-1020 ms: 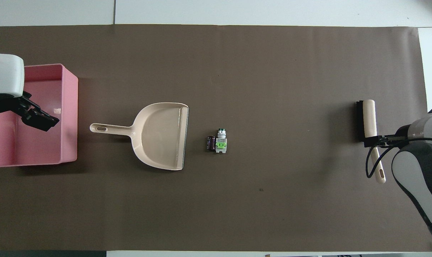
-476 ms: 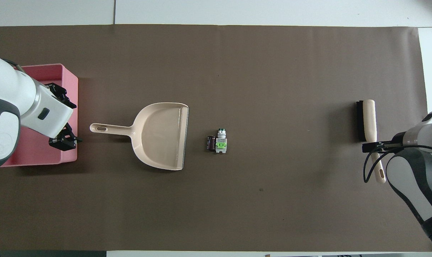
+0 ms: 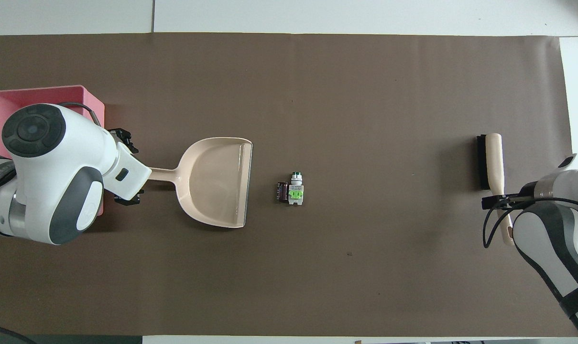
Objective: Clean e-waste and dump in bin
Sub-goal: 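Grasp the dustpan handle with the left gripper while the right gripper reaches the brush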
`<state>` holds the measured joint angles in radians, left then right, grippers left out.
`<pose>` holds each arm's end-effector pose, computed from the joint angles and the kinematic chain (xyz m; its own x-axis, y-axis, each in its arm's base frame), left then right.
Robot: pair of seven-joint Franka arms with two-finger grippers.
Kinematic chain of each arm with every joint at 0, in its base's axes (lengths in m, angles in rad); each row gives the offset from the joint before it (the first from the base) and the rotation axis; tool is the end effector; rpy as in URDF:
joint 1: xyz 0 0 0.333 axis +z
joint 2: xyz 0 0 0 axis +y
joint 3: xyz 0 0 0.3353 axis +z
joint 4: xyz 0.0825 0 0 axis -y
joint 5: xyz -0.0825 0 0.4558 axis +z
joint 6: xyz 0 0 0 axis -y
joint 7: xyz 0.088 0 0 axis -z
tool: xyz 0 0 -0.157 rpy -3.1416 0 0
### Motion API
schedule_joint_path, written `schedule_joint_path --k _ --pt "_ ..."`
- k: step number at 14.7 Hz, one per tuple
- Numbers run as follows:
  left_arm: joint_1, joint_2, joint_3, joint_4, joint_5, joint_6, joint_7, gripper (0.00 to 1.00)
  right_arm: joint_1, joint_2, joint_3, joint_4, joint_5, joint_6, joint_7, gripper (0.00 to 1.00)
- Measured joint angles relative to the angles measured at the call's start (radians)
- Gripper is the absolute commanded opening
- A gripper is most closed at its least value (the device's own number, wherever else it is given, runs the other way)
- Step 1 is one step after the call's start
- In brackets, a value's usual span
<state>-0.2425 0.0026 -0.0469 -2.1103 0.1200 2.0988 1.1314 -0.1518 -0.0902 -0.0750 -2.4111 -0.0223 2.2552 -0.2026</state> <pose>0.5806 -0.1615 0.3459 0.0896 -0.9909 -0.1000 -0.9958 -0.0872 -0.0280 0.5057 -0.1176 0.2614 0.9977 -0.0089 -0.0665 -0.0091 -1.0000 -0.0039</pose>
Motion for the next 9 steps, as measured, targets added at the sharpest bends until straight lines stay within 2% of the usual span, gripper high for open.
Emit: schedule_joint_path --k 2,4,7,8,9 --pt "-0.019 0.026 0.000 -0.025 0.012 0.058 -0.027 0.97 0.000 0.000 0.000 -0.005 0.000 0.000 0.000 0.65" --pt "-0.038 0.048 0.000 -0.030 0.018 0.071 -0.053 0.94 0.000 0.000 0.000 -0.010 0.000 0.000 0.000 0.59" --pt "-0.053 0.068 0.000 -0.052 0.075 0.098 -0.077 0.94 0.000 0.000 0.000 -0.019 0.000 0.000 -0.001 0.55" --pt "-0.056 0.068 0.000 -0.067 0.092 0.111 -0.088 0.94 0.000 0.000 0.000 -0.020 0.000 0.000 -0.001 0.49" --pt "-0.062 0.068 0.000 -0.080 0.098 0.121 -0.096 0.94 0.000 0.000 0.000 -0.020 0.000 0.000 -0.001 0.37"
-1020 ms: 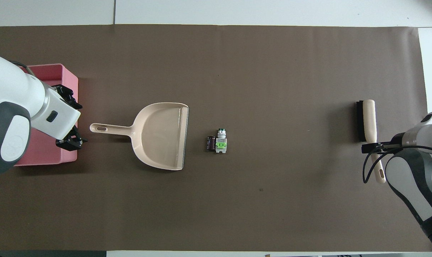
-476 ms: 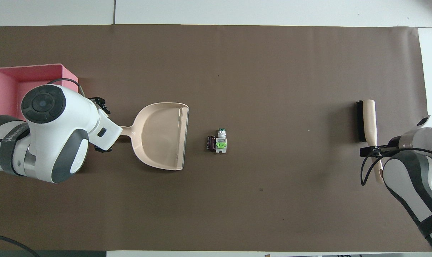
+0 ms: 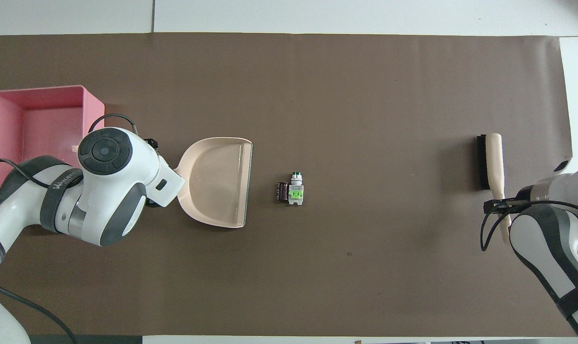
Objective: Clean e-waste and dump in bin
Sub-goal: 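Grasp the dustpan handle with the left gripper while the right gripper reaches the brush, then lift the brush with the right gripper while the left gripper holds the dustpan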
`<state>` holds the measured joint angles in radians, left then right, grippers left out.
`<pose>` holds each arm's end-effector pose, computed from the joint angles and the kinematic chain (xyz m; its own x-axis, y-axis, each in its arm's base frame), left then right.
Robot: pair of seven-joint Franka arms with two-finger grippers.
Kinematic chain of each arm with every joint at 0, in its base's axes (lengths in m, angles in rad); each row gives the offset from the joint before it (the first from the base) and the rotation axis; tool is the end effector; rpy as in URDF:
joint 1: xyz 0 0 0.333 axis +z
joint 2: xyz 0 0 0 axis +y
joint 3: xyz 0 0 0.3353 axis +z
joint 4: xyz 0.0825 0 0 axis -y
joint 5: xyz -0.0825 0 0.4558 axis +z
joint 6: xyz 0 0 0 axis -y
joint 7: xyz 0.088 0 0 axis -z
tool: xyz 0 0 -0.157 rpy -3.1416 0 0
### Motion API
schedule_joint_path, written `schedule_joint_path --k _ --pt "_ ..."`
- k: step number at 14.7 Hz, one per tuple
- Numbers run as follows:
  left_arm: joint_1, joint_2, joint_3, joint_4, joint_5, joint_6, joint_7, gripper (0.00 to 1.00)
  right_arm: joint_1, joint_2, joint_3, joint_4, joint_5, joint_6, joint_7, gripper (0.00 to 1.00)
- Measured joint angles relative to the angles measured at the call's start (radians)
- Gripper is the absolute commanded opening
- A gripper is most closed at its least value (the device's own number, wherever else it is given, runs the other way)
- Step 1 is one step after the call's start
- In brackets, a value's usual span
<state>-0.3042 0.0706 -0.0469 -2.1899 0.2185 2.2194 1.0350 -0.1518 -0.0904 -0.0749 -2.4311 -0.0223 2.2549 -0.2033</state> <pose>0.5618 -0.1893 0.2761 0.0515 -0.9845 -0.1674 -0.9982 -0.0455 -0.0393 0.4975 -0.1156 0.2523 0.9963 -0.0076 -0.0861 -0.0083 -0.9999 -0.0083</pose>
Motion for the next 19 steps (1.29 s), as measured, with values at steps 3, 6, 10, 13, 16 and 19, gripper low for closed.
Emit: schedule_joint_path --k 3,6,10,13,16,19 --pt "-0.023 0.000 0.000 -0.013 0.017 0.012 -0.032 0.86 0.000 -0.002 0.001 0.002 0.000 -0.016 0.000 0.00" --pt "-0.028 0.000 0.000 -0.014 0.027 0.014 -0.039 0.81 0.002 -0.004 0.003 0.024 0.028 -0.058 -0.001 0.00" --pt "-0.028 0.000 0.001 -0.017 0.028 0.014 -0.039 0.68 0.002 -0.004 0.006 0.046 0.041 -0.077 -0.001 0.00" --pt "-0.028 0.000 0.001 -0.020 0.028 0.014 -0.040 0.59 0.006 -0.003 0.015 0.060 0.041 -0.087 -0.001 0.00" --pt "-0.028 0.000 0.001 -0.027 0.029 0.016 -0.040 0.29 0.062 -0.004 0.019 0.111 0.042 -0.150 0.041 0.00" --pt "-0.028 0.001 0.001 -0.023 0.030 0.021 -0.039 0.00 0.150 -0.004 0.021 0.162 0.042 -0.213 0.144 0.00"
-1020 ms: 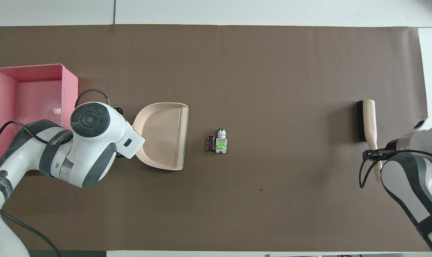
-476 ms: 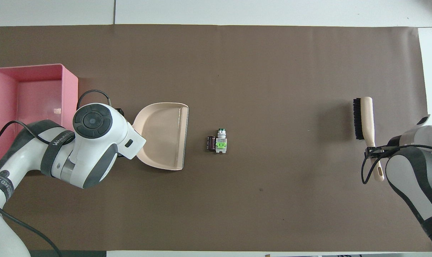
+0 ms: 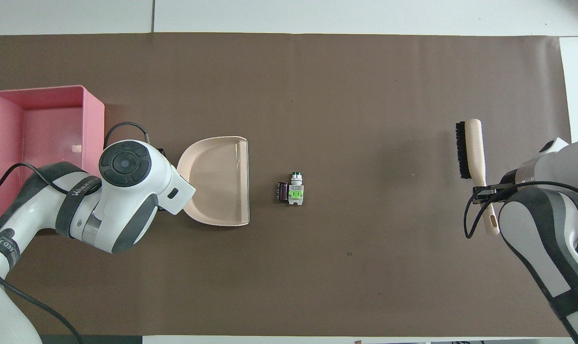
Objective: Clean e-waste and dump in bin
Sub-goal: 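Lift the brush with the right gripper while the left gripper holds the dustpan, then sweep the component into the dustpan with the brush in the right gripper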
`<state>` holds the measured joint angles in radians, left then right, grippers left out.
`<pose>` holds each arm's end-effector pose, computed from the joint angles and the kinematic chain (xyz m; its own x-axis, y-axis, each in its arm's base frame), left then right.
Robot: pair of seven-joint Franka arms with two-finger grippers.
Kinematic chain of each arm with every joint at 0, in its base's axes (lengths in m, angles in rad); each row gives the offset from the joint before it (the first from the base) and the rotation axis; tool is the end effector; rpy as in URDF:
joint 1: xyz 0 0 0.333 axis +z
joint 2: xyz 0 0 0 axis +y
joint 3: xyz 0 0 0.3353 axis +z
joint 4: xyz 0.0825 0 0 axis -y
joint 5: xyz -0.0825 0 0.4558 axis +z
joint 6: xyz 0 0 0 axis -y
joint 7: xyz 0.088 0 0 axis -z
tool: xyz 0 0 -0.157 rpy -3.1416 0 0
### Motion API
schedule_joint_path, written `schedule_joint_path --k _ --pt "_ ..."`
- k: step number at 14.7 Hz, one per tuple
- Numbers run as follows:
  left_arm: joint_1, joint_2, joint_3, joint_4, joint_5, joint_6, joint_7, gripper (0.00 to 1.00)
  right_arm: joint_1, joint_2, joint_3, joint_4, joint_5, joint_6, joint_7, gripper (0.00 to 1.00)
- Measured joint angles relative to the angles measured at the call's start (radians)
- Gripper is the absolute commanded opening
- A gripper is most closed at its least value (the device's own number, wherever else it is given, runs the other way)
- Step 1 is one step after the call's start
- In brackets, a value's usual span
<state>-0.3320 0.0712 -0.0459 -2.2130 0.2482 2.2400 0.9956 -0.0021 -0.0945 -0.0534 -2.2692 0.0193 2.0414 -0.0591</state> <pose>0.5519 -0.2011 0.2665 0.0427 -0.9819 -0.1848 -0.9981 -0.0338 -0.0507 0.5382 -0.0278 0.3163 0.9913 -0.0038 -0.1317 -0.0076 -0.9996 -0.0287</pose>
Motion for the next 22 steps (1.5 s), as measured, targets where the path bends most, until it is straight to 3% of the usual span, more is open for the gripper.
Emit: schedule_joint_path --k 2,5,7,16,22 --pt "0.000 0.002 0.002 0.025 0.001 -0.013 -0.001 0.00 0.065 0.000 0.002 0.012 0.000 -0.019 0.075 0.00" --pt "-0.002 0.006 0.002 0.113 0.009 -0.141 0.001 0.00 0.183 0.000 0.004 0.014 0.000 -0.039 0.211 0.00" --pt "-0.022 0.012 0.001 0.145 0.082 -0.171 0.001 0.00 0.274 0.000 0.006 0.013 0.000 -0.042 0.314 0.00" --pt "-0.145 0.074 0.000 0.153 0.180 -0.237 -0.043 0.00 0.583 0.014 0.008 -0.012 0.000 0.023 0.575 0.00" --pt "-0.154 0.092 0.001 0.153 0.183 -0.237 -0.073 0.00 0.671 0.073 0.009 -0.010 0.000 0.087 0.596 0.00"
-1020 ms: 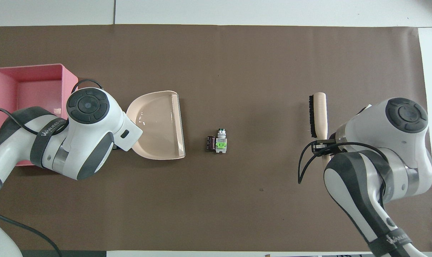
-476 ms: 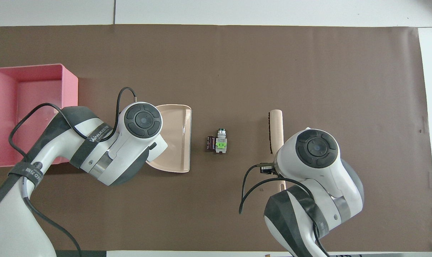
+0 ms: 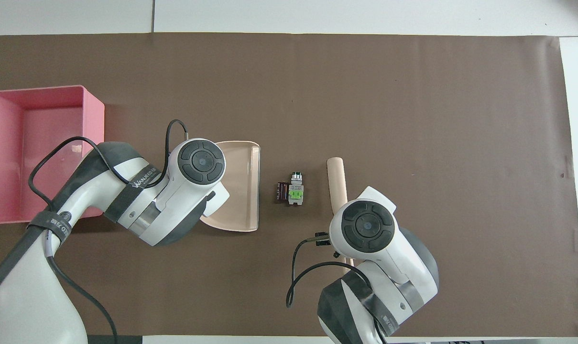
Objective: Clean e-waste and dump in bin
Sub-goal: 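Sweep the component into the dustpan with the brush in the right gripper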
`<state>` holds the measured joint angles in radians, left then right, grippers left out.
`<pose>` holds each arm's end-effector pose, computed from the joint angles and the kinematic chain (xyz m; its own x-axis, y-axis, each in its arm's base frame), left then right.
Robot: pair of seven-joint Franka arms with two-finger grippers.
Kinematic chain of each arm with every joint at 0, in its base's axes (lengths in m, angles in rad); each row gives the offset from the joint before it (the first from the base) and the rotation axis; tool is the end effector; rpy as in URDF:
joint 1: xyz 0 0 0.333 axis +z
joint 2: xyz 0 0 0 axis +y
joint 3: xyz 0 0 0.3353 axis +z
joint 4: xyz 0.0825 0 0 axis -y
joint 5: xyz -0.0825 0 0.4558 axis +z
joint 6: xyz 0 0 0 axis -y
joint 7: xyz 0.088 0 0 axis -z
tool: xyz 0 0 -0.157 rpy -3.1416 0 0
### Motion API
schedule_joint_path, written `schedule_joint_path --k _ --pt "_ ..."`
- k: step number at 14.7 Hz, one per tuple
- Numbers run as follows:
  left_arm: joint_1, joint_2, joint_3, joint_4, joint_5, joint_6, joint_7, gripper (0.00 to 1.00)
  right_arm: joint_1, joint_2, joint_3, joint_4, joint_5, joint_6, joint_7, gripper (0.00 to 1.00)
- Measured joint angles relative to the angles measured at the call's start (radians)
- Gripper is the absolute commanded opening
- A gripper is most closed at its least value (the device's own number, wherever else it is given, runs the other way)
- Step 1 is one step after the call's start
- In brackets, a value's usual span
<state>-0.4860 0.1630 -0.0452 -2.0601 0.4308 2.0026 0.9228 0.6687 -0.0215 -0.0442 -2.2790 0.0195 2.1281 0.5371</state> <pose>0.5444 -0.2687 0.2744 -0.0999 -0.9071 -0.4088 -0.9941 0.1089 0.0012 0.4428 0.3213 0.2778 0.9902 0.0723 -0.1192 0.0790 -0.9955 0.0523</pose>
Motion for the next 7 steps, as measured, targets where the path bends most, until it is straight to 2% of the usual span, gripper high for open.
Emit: schedule_joint_path --k 2,7 --pt "-0.004 0.000 0.000 0.000 0.011 -0.001 -0.012 0.00 0.016 0.038 0.001 0.024 0.001 0.014 0.020 0.00" --pt "-0.006 0.004 0.000 0.000 0.016 -0.004 -0.020 0.00 0.098 0.178 0.009 0.175 0.043 0.022 0.110 0.00"
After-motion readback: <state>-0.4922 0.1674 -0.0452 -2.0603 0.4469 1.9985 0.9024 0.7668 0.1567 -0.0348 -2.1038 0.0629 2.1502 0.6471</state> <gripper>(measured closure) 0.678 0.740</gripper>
